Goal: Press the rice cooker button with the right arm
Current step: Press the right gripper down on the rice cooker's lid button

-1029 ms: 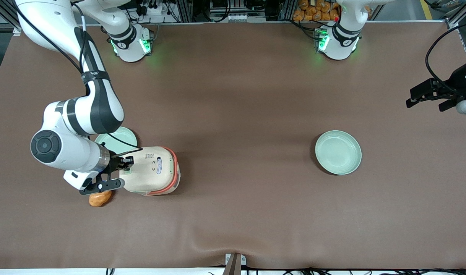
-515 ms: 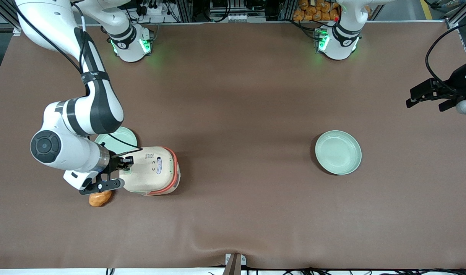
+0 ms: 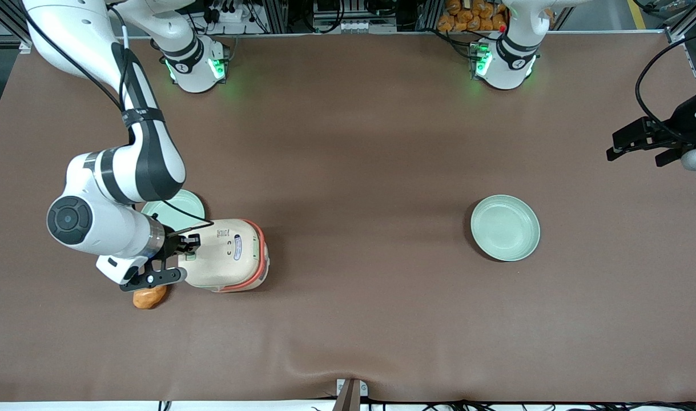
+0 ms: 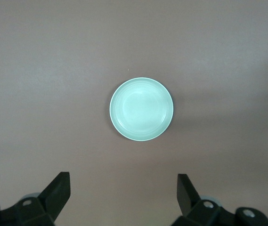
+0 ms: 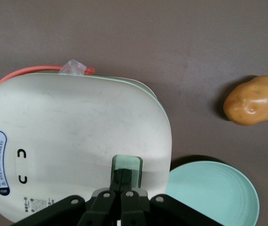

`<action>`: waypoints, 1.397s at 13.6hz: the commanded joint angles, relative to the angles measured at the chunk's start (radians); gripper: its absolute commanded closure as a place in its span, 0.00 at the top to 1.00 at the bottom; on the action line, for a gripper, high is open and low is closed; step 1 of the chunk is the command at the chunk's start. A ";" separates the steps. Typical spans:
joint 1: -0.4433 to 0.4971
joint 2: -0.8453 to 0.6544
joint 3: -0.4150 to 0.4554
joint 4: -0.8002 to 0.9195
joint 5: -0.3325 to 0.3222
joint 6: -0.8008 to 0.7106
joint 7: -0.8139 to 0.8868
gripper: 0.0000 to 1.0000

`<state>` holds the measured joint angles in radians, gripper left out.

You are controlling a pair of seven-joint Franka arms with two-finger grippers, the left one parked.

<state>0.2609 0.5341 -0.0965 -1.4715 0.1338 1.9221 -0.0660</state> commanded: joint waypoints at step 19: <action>-0.002 -0.016 -0.003 0.115 0.004 -0.116 0.006 0.00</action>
<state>0.2608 0.5280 -0.0983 -1.3949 0.1338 1.8614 -0.0660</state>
